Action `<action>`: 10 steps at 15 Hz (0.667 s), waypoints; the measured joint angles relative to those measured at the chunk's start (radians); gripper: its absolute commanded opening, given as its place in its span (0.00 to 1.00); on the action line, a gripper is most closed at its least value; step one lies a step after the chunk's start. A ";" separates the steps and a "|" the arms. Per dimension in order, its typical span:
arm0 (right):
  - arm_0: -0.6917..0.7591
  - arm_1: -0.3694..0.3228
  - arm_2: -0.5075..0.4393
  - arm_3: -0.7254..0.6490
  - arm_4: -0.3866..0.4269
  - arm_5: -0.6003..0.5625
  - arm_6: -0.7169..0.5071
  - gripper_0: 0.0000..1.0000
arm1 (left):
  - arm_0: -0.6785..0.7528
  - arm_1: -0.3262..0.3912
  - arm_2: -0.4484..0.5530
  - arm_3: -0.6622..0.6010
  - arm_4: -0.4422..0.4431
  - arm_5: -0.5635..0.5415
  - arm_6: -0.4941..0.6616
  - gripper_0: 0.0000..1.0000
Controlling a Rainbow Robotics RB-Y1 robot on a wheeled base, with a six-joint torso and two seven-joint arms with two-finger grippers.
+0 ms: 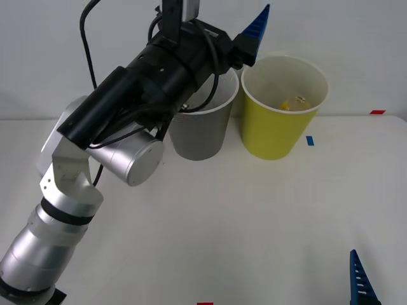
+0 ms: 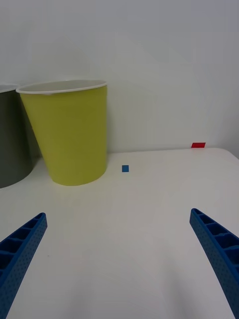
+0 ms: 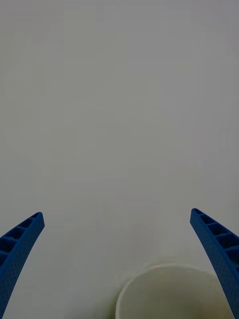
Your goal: Put cans in the gray bin and PET bottles in the light green bin.
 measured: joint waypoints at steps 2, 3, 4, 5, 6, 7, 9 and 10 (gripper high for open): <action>0.000 0.000 0.000 0.000 0.000 0.000 0.000 1.00 | 0.095 0.039 0.017 -0.076 0.000 0.005 0.000 1.00; 0.000 0.000 0.000 0.000 0.000 0.000 0.000 1.00 | 0.138 0.060 0.028 -0.108 0.000 0.006 0.001 1.00; 0.000 0.000 0.000 0.000 0.000 0.000 0.000 1.00 | 0.185 0.083 0.040 -0.134 0.001 0.007 0.002 1.00; 0.000 0.000 0.000 0.000 0.000 0.000 0.000 1.00 | 0.234 0.107 0.053 -0.160 0.003 0.007 0.003 1.00; 0.000 0.000 0.000 0.000 0.000 0.000 0.000 1.00 | 0.276 0.126 0.066 -0.184 0.005 0.007 0.004 1.00; 0.000 0.000 0.000 0.000 0.000 0.000 0.000 1.00 | 0.325 0.141 0.081 -0.206 0.007 0.007 0.005 1.00; 0.000 0.000 0.000 0.000 0.000 0.000 0.000 1.00 | 0.429 0.162 0.117 -0.266 0.013 0.007 0.007 1.00; 0.000 0.000 0.000 0.000 0.000 0.000 0.000 1.00 | 0.486 0.167 0.137 -0.302 0.015 0.007 0.008 1.00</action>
